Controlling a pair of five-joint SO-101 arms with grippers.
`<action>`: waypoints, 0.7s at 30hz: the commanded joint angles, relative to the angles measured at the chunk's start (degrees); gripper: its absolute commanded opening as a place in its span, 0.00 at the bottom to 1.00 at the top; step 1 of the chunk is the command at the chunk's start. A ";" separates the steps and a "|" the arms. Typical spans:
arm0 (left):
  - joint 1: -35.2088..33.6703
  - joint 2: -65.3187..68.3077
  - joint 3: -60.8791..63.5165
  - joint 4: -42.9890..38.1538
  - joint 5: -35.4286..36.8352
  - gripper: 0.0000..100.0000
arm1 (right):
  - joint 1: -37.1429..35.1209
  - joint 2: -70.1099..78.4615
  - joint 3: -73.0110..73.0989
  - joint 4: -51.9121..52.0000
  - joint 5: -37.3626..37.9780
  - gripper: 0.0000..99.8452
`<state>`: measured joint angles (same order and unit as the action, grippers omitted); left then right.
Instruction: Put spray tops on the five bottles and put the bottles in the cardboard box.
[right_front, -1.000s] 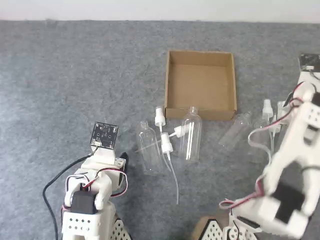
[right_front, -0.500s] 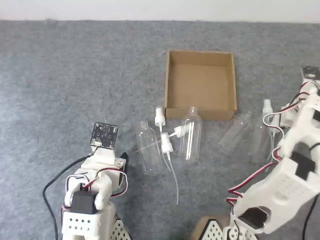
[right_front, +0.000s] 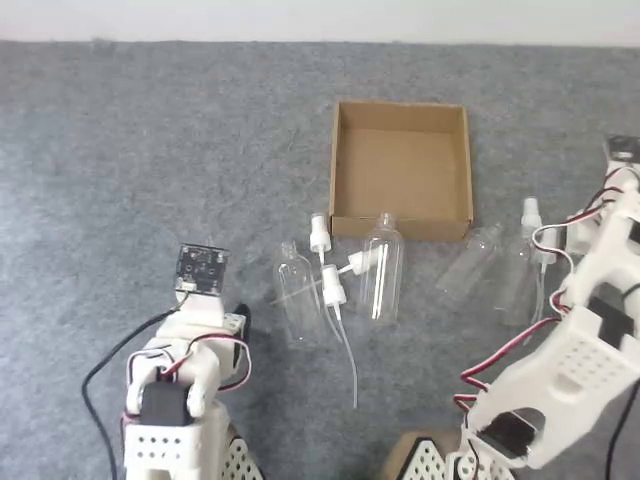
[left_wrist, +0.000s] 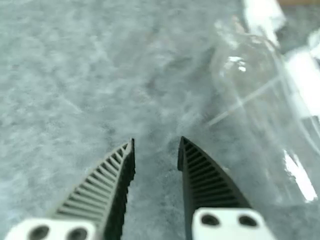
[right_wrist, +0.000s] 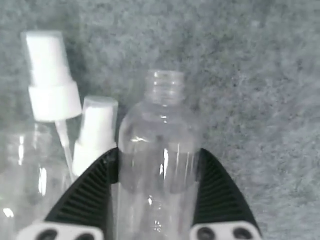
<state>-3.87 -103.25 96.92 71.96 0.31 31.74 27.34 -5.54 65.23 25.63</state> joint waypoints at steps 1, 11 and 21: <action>-4.48 -1.23 -0.57 -5.36 -1.76 0.13 | 3.12 0.13 -0.35 3.56 5.89 0.00; -13.71 -0.79 -10.68 -13.36 -16.79 0.13 | 5.85 -10.77 10.02 3.03 14.42 0.00; -9.41 31.74 -37.93 -6.77 -16.97 0.13 | 5.58 -20.97 26.46 -7.16 16.18 0.01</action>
<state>-17.05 -90.59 71.16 62.55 -16.13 37.10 11.08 17.58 60.31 40.84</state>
